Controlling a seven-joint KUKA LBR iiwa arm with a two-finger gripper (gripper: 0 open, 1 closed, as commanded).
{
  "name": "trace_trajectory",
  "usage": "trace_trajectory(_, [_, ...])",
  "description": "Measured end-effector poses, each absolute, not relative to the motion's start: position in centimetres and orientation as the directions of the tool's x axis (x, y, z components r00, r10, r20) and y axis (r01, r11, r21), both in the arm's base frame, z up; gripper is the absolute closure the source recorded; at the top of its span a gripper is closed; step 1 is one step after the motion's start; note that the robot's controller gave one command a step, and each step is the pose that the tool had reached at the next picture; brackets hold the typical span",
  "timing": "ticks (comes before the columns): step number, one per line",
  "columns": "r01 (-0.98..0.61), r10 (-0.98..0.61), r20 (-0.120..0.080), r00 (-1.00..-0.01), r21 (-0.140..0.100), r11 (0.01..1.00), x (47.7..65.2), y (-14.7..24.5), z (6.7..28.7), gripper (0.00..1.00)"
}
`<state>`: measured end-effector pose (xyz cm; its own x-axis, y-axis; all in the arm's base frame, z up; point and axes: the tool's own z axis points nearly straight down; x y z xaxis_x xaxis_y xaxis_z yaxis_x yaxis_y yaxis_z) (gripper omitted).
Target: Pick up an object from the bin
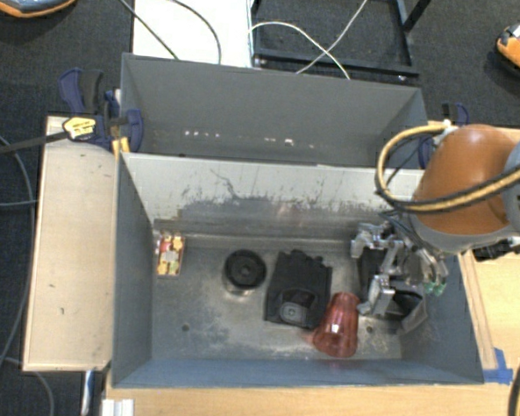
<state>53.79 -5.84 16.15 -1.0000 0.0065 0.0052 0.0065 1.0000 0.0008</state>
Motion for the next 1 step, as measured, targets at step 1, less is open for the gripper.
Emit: trace_trajectory(1, [0.003,0.003,-0.003,-1.000,0.000,1.000,53.97,-5.83,16.60,0.00])
